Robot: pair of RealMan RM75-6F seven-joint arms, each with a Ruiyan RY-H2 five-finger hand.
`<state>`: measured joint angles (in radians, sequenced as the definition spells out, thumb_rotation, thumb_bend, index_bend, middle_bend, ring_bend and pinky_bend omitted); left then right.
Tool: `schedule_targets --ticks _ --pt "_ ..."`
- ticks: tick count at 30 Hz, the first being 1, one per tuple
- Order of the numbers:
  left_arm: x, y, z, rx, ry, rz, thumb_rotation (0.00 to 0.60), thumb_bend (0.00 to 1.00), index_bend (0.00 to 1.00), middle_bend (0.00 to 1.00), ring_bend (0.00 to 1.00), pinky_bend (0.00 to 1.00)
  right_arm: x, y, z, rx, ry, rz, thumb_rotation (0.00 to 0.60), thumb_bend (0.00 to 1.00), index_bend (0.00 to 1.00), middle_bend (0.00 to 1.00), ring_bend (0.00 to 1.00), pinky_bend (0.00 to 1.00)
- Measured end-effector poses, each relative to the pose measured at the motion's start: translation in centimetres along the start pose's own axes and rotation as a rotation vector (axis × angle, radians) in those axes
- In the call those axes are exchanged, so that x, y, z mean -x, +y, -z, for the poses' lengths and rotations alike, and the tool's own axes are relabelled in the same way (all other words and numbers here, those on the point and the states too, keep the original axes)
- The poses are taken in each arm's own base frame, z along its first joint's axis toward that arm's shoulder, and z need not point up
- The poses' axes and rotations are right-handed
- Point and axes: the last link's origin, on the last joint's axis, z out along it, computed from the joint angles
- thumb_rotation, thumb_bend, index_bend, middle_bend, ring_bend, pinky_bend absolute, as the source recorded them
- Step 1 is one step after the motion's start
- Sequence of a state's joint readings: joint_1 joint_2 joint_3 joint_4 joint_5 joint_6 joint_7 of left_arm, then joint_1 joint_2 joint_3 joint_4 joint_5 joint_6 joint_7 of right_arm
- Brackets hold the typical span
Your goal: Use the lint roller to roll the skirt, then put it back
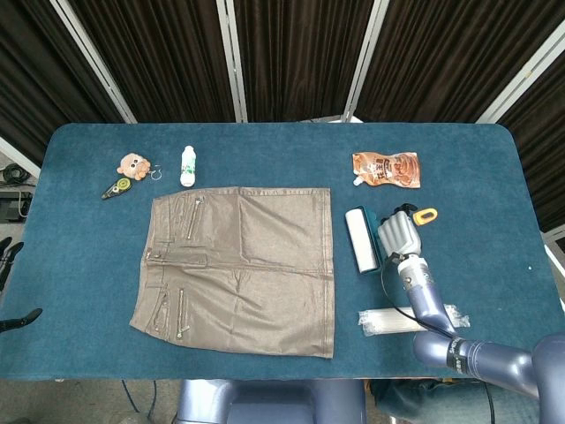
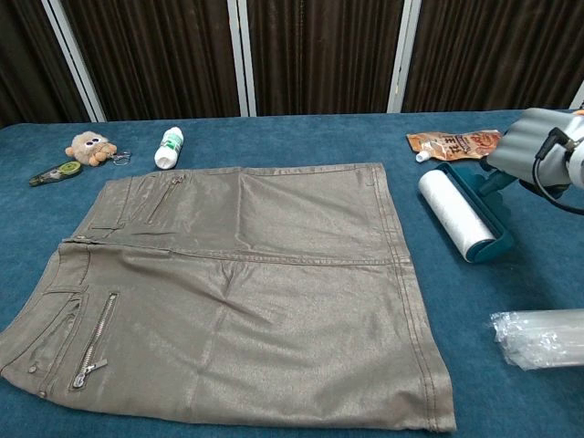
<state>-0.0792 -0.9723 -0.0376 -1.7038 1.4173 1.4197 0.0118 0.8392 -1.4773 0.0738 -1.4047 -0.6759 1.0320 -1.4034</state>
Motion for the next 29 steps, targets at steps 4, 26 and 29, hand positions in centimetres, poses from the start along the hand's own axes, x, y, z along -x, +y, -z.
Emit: schedule_targets --ticks 4,26,29 --pt "-0.1 0.0 0.2 0.006 -0.003 0.013 0.600 0.00 0.00 0.00 0.00 0.00 -0.6 1.2 1.0 0.018 -0.001 -0.084 0.600 0.00 0.00 0.00 0.00 0.03" --pt "-1.1 -0.5 1.8 0.081 0.064 0.040 0.600 0.00 0.00 0.00 0.00 0.00 4.8 9.8 13.9 0.110 0.384 -0.760 0.600 0.00 0.00 0.00 0.00 0.00" --pt "-1.0 -0.4 1.8 0.084 0.065 0.037 0.600 0.00 0.00 0.00 0.00 0.00 7.0 10.0 16.0 0.138 0.394 -0.768 0.600 0.00 0.00 0.00 0.00 0.00"
